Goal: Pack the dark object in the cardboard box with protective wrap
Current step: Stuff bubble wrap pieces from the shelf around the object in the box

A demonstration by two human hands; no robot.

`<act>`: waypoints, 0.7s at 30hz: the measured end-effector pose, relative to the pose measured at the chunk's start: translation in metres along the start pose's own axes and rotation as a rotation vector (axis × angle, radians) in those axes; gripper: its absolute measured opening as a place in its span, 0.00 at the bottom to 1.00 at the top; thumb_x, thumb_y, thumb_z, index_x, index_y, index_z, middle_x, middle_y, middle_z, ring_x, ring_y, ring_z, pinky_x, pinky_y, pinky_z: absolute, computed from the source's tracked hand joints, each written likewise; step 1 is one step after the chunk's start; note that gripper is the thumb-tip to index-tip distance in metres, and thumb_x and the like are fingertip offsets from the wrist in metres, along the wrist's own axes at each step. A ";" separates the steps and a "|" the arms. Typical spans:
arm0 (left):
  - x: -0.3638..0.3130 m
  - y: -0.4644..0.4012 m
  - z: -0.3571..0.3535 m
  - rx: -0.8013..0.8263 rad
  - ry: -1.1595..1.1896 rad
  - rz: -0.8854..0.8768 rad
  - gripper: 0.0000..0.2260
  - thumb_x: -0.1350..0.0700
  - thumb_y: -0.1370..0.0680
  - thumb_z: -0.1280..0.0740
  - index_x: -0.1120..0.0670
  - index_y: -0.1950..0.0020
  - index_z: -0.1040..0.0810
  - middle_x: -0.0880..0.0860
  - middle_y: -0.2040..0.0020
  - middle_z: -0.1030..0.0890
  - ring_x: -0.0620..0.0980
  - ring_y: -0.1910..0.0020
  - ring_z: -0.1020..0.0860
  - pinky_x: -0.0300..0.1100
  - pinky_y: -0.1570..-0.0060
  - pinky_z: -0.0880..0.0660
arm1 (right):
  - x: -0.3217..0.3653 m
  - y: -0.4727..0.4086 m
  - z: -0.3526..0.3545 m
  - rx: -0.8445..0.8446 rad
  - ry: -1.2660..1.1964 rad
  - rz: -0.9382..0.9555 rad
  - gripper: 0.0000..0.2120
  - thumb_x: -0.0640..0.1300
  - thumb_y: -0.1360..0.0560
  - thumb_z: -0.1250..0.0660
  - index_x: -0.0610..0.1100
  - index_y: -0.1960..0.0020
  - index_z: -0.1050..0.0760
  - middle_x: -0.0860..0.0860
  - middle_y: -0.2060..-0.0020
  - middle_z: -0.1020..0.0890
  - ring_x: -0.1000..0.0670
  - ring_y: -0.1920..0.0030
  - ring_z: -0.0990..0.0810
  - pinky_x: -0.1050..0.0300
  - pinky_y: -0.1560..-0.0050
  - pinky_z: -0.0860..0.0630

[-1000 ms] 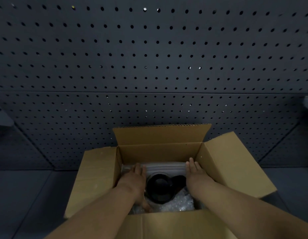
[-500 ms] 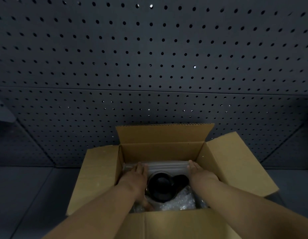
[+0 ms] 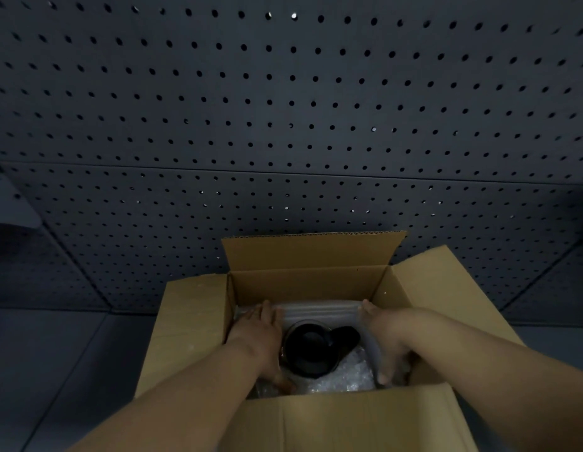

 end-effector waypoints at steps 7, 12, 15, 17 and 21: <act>0.006 0.003 0.012 0.104 0.080 -0.051 0.59 0.35 0.34 0.28 0.57 0.23 0.64 0.55 0.22 0.63 0.55 0.22 0.50 0.45 0.25 0.44 | 0.019 -0.004 -0.011 -0.052 0.027 -0.025 0.61 0.68 0.32 0.33 0.36 0.25 0.70 0.42 0.23 0.64 0.43 0.23 0.64 0.50 0.23 0.51; 0.003 0.003 0.004 0.019 -0.035 -0.028 0.58 0.33 0.34 0.29 0.59 0.23 0.65 0.57 0.21 0.60 0.56 0.22 0.55 0.48 0.24 0.55 | 0.026 -0.010 -0.019 -0.108 -0.006 -0.064 0.61 0.66 0.32 0.31 0.37 0.26 0.72 0.41 0.24 0.67 0.42 0.24 0.66 0.50 0.24 0.57; 0.001 0.002 -0.006 -0.021 -0.091 -0.008 0.58 0.31 0.33 0.32 0.61 0.24 0.66 0.60 0.22 0.61 0.57 0.22 0.56 0.47 0.24 0.59 | 0.030 -0.010 -0.022 -0.115 0.021 -0.078 0.60 0.65 0.31 0.32 0.38 0.26 0.73 0.40 0.25 0.67 0.41 0.24 0.66 0.50 0.24 0.60; 0.000 0.001 -0.009 -0.030 -0.092 0.000 0.57 0.31 0.32 0.33 0.61 0.24 0.66 0.60 0.22 0.62 0.57 0.22 0.57 0.47 0.25 0.60 | 0.032 -0.007 -0.020 -0.130 0.016 -0.057 0.59 0.62 0.30 0.30 0.40 0.25 0.72 0.39 0.24 0.66 0.40 0.24 0.65 0.50 0.24 0.58; 0.003 0.004 -0.001 -0.001 -0.065 0.005 0.58 0.30 0.34 0.32 0.60 0.23 0.62 0.59 0.21 0.59 0.57 0.22 0.55 0.48 0.24 0.58 | 0.018 -0.003 -0.013 -0.160 -0.084 0.062 0.52 0.53 0.31 0.25 0.43 0.22 0.56 0.41 0.23 0.50 0.42 0.24 0.44 0.52 0.28 0.39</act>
Point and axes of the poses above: each hand's wrist, its own y-axis away from the middle knuckle, its own z-axis out of the back of the hand, x = y × z, the point moved 1 cm from there along -y, towards the middle knuckle
